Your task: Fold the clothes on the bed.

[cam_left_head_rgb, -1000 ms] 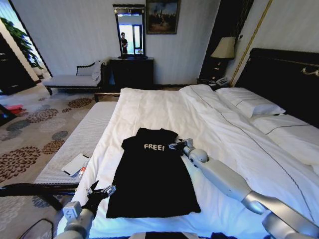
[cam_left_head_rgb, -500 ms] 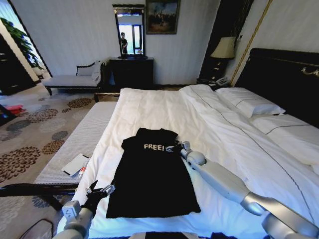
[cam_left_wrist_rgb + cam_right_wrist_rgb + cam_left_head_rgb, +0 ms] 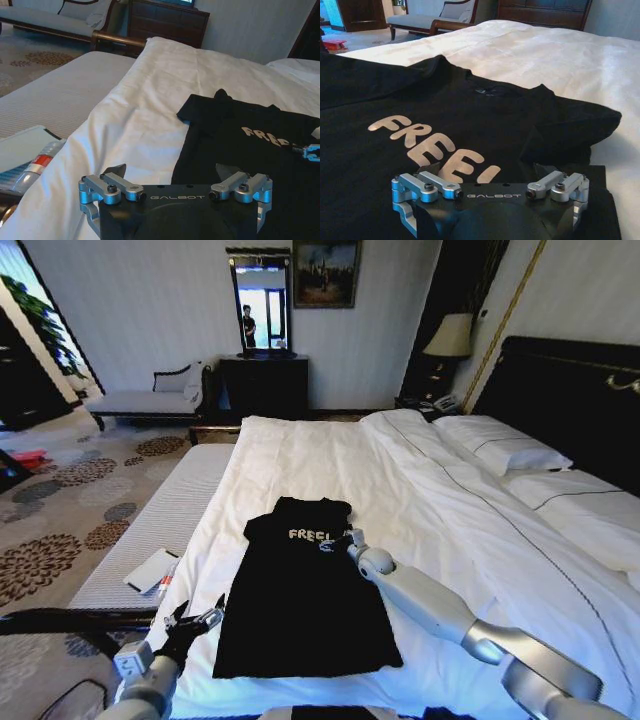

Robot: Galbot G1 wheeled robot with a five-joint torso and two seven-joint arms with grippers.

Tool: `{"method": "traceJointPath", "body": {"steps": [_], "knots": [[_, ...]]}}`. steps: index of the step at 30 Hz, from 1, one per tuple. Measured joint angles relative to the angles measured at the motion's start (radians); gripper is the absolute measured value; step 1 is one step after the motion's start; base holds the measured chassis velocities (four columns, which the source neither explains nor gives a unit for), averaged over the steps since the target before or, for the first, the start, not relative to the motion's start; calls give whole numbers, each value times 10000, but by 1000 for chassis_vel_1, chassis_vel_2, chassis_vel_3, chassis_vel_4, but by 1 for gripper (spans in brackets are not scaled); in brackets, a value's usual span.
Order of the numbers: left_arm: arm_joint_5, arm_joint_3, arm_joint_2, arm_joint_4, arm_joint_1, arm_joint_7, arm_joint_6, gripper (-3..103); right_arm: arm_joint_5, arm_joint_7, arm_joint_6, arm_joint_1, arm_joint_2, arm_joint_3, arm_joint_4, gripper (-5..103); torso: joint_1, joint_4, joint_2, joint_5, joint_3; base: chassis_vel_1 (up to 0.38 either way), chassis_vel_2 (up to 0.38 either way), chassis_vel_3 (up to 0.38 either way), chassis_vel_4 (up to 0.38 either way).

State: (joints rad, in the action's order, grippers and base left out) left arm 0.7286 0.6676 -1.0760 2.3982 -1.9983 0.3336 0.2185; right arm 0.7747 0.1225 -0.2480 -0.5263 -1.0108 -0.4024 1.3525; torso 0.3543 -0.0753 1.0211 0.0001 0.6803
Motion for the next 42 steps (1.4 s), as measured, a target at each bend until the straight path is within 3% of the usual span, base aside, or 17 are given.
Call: {"method": "traceJointPath", "body": {"steps": [13,21,25,42], "knots": [[-67,-469,122,-74,265,85,20,100,1410,291,-283,-460,1026,1303,1597,100,0,-2,0,0,0,0,0,0,0],[-198,-658,156,-58,279,146,46,100,1776,66,-284,-368,1002,1896,505,100,0,-4,0,0,0,0,0,0,0],[-316,-751,158,-43,277,181,52,100,2593,142,-499,-436,750,2243,146,100,0,3,0,0,0,0,0,0,0],[-501,-677,59,4,62,152,37,100,2399,-169,-453,-616,658,2260,-255,99,0,-1,0,0,0,0,0,0,0]]}}
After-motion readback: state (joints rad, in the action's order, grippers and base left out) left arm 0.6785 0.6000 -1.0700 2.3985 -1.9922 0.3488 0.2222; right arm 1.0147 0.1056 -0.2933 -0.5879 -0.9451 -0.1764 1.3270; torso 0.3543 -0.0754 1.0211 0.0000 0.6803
